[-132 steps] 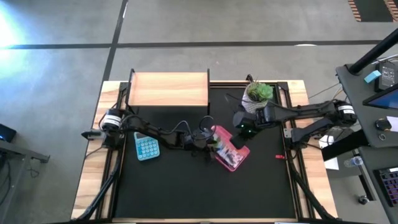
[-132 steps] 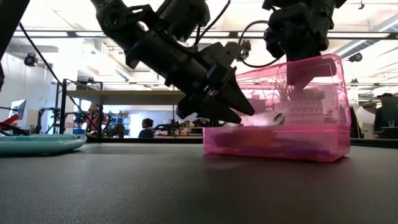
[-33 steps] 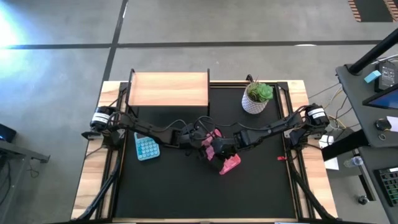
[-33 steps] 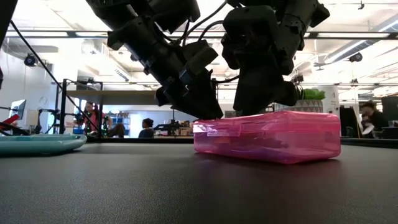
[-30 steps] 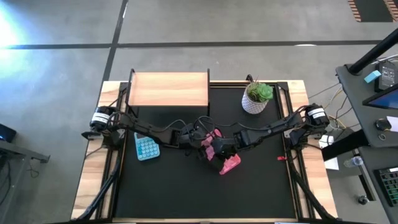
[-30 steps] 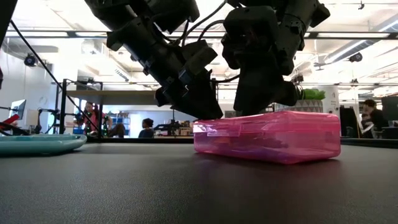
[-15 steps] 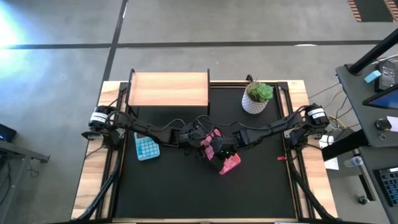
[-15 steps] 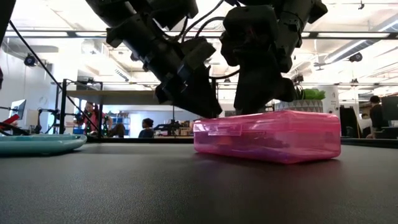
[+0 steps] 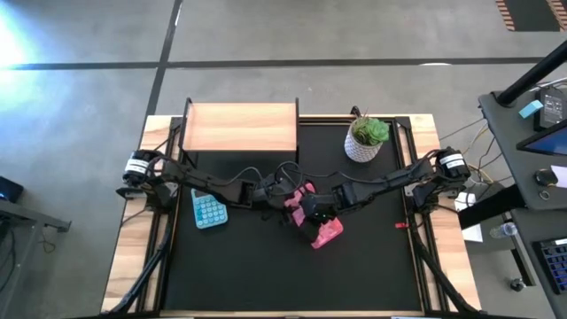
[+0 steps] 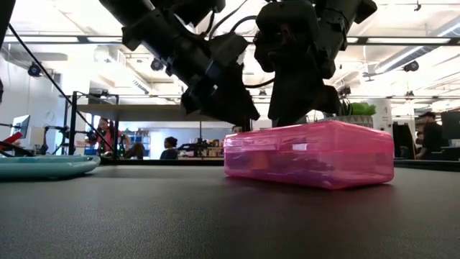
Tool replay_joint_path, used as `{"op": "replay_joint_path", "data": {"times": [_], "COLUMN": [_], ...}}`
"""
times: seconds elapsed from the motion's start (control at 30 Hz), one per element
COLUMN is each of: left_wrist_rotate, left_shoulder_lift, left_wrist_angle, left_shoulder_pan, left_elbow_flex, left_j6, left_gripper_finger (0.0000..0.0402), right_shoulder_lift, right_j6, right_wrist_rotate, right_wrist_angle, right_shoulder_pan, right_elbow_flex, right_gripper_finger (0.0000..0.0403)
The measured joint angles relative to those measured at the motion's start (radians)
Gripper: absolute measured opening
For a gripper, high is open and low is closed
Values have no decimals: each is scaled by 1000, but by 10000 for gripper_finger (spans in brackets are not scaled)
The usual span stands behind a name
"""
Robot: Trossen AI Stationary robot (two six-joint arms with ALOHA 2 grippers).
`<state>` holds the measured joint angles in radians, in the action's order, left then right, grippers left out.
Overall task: Pack school essentials
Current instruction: Close the pink supply box
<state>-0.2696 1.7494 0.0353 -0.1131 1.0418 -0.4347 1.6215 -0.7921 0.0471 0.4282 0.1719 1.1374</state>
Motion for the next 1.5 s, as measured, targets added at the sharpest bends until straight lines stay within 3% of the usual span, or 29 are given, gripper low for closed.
{"op": "replay_joint_path", "data": {"times": [0.57, 1.1, 1.5], "left_wrist_rotate": [6, 0, 1], "left_shoulder_lift": [29, 80, 81], "left_wrist_angle": [22, 27, 37], "left_shoulder_pan": [-11, -11, -11], "left_elbow_flex": [-49, -56, -59], "left_j6": [34, 31, 29], "left_gripper_finger": [183, 183, 183], "right_shoulder_lift": [-2, -2, 51], "right_j6": [6, 30, 31], "right_wrist_rotate": [-24, -15, -46], "right_wrist_angle": [-22, -27, -59], "right_shoulder_pan": [0, 9, 24], "right_elbow_flex": [-51, 51, 46], "right_gripper_finger": [123, 123, 119]}}
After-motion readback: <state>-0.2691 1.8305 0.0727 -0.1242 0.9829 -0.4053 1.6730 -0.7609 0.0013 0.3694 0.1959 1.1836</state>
